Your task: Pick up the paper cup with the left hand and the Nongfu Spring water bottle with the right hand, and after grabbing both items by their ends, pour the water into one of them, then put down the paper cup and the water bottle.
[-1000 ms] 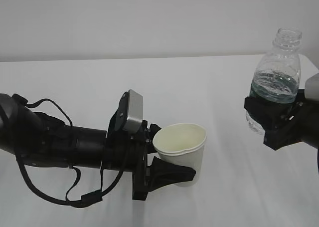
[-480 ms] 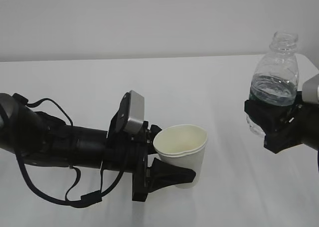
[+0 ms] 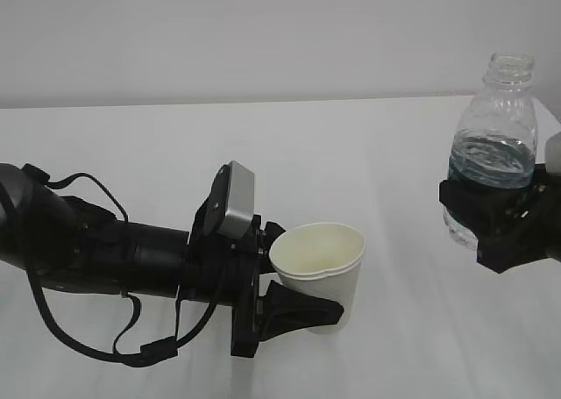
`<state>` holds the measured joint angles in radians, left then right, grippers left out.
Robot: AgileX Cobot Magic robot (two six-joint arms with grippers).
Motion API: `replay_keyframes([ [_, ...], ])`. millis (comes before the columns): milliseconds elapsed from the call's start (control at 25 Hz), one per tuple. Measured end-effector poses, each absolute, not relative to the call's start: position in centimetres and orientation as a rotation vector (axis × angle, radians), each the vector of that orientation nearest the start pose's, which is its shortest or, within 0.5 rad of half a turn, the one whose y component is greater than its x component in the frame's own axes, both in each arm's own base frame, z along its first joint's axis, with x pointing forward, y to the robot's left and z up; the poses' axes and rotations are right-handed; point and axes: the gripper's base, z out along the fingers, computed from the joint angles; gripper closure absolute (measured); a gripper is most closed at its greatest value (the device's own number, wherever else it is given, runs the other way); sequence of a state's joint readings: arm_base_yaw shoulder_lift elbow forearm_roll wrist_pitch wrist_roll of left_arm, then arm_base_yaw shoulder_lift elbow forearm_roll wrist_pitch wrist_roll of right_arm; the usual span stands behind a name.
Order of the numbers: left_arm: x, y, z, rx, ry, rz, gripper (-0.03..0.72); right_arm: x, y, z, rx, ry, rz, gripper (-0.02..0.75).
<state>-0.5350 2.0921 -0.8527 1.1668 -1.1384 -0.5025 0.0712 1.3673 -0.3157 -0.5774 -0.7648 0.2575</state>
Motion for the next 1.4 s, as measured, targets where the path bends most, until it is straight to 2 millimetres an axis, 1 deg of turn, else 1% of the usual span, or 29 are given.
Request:
replay_keyframes([
  [240, 25.5, -23.9, 10.7, 1.319, 1.475, -1.156, 0.232, 21.5, 4.8, 19.0, -0.509, 1.835, 0.251, 0.316],
  [520, 25.3, -24.2, 10.7, 1.304, 1.499, -1.181, 0.232, 21.5, 4.8, 19.0, -0.515, 1.839, 0.248, 0.316],
  [680, 24.8, -24.7, 10.6, 1.299, 1.528, -1.219, 0.232, 21.8, 4.6, 19.0, -0.550, 1.857, 0.196, 0.316],
  [880, 23.7, -26.0, 10.6, 1.345, 1.524, -1.233, 0.232, 21.9, 4.5, 19.0, -0.613, 1.853, 0.137, 0.316],
  [1040, 24.3, -26.6, 10.8, 1.375, 1.521, -1.182, 0.232, 21.8, 4.3, 18.7, -0.661, 1.875, 0.087, 0.316],
  [1200, 25.0, -27.1, 11.4, 1.352, 1.500, -1.173, 0.232, 21.8, 4.3, 18.6, -0.678, 1.874, 0.073, 0.316],
  [1400, 25.6, -27.5, 12.0, 1.344, 1.477, -1.161, 0.232, 21.8, 4.3, 18.6, -0.752, 1.845, 0.022, 0.316],
])
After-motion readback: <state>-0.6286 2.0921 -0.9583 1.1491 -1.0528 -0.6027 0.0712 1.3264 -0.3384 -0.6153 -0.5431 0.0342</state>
